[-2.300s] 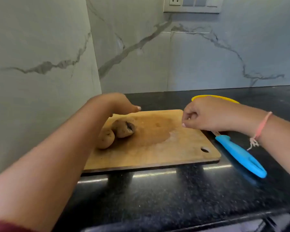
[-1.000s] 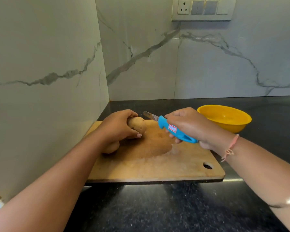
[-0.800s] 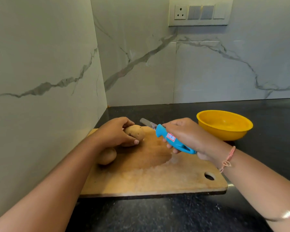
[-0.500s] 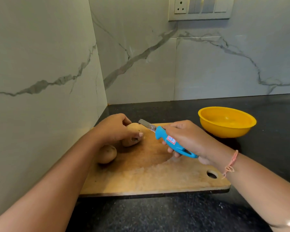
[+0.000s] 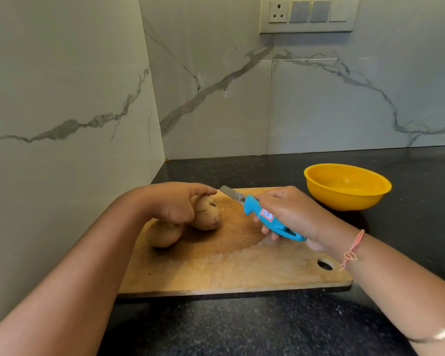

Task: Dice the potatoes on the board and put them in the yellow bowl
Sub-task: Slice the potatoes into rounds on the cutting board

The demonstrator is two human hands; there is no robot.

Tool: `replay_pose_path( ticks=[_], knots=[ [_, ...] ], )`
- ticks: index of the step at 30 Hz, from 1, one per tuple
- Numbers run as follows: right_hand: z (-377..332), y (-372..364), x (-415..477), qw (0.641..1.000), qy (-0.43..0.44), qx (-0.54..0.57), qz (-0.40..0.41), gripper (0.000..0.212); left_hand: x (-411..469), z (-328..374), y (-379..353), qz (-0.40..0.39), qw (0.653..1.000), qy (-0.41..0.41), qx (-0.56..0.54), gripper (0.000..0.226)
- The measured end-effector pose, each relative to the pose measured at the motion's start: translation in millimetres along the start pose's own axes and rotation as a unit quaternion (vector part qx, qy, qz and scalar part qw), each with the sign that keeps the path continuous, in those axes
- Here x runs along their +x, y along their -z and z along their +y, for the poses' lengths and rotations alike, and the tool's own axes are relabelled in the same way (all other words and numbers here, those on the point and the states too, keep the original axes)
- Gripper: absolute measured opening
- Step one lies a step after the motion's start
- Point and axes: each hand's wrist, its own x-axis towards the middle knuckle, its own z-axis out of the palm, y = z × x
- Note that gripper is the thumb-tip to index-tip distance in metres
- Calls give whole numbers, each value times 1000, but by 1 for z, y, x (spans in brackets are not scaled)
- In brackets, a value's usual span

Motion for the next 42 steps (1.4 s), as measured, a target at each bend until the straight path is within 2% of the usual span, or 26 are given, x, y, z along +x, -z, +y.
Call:
replay_pose_path(
  ticks=[3,9,14,17,21,26,31,42],
  knots=[
    [-1,2,0,1000,6,-7,7,13,-3,-2,0,-1,1000,2,11,80],
    [-3,5,-2,999,24,-33,9,13,8,-4,-9,96,995,32,-27,66],
    [-6,10,-8,998,7,-58,-27,15,19,3,-20,166,983,69,-42,62],
    [-6,6,-11,994,10,-95,-47,18,19,6,-23,161,985,56,-34,68],
    [-5,-1,-12,986,52,-154,-41,22,18,4,-26,163,985,35,-50,63],
    [-6,-4,-13,984,74,-159,-37,24,18,0,-30,180,980,19,-86,69],
    [-4,-7,-13,980,73,-181,-38,31,18,-1,-31,203,975,20,-94,61],
    [-5,-9,-14,979,58,-193,-37,39,15,2,-29,204,976,17,-79,58]
  ],
)
